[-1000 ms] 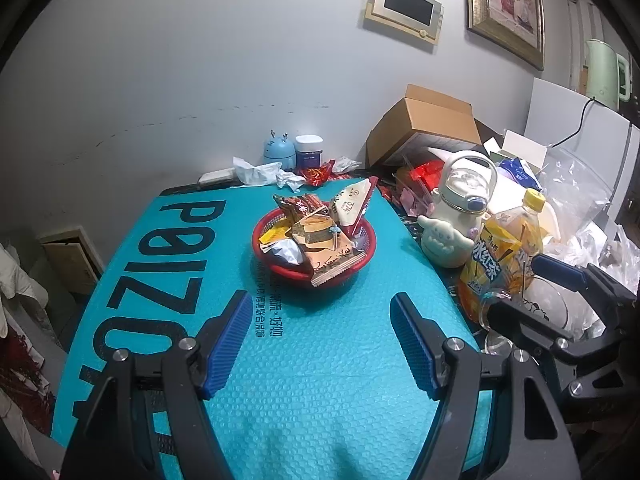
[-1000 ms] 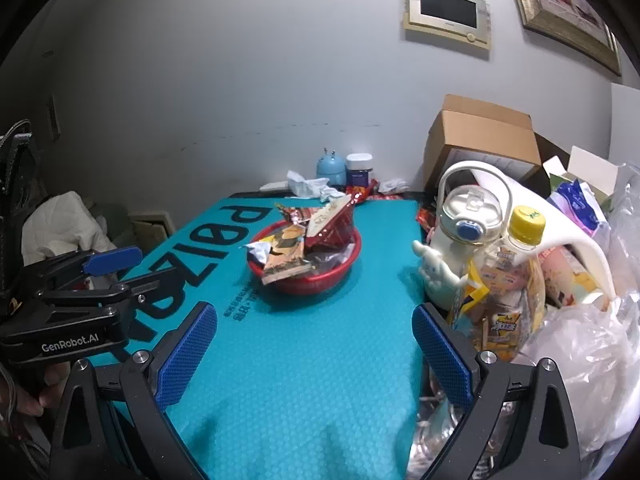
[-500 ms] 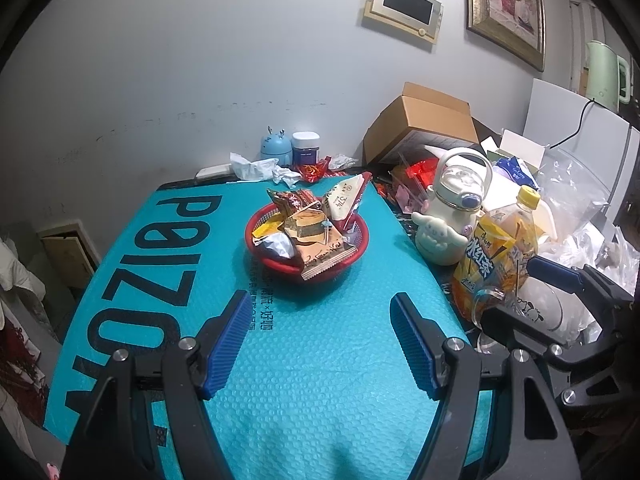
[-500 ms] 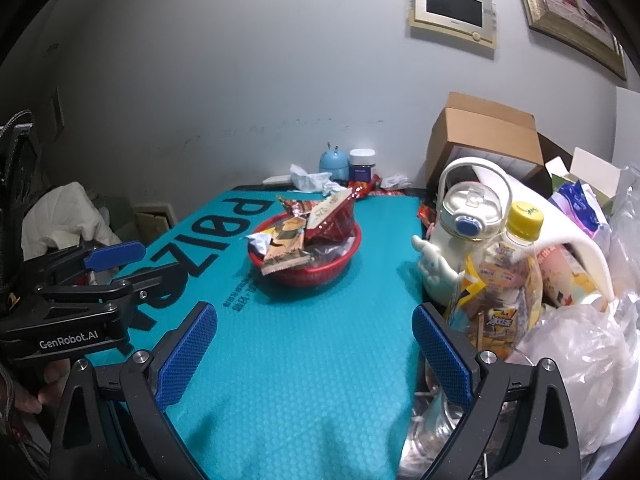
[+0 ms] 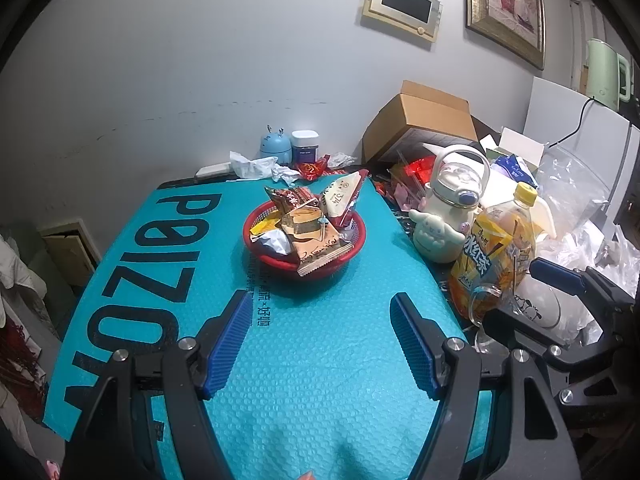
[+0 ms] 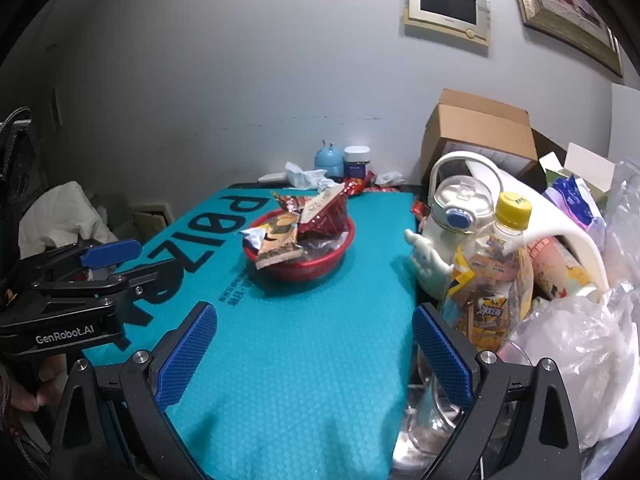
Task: Organize snacks
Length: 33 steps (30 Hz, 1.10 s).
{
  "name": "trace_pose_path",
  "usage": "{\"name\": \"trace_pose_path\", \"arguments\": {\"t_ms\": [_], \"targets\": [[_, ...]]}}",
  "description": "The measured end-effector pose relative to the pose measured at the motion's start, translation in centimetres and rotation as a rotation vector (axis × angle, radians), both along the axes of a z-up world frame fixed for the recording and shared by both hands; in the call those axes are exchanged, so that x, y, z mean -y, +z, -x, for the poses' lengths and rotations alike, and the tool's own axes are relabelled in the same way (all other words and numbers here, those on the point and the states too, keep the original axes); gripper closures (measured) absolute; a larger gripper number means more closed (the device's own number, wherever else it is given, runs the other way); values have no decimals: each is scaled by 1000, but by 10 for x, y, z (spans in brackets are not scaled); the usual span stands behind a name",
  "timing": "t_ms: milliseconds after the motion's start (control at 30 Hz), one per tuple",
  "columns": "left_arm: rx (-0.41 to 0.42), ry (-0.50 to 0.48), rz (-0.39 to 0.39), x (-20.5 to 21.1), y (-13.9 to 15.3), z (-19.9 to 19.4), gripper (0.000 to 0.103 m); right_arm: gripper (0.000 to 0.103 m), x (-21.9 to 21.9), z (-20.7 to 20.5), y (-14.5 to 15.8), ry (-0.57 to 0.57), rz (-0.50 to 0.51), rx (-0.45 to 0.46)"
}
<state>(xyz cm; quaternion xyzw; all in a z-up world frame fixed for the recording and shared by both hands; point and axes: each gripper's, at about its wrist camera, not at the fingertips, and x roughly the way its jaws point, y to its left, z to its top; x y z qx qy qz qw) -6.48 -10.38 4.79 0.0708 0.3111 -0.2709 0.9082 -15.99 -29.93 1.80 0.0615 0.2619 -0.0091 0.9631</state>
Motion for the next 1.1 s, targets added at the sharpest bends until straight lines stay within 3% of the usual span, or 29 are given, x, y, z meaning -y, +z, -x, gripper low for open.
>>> {"name": "trace_pose_path", "arguments": {"t_ms": [1100], "targets": [[-40,6,-22,1,-16,-4,32,3,2,-5,-12,-26,-9,-43]]}}
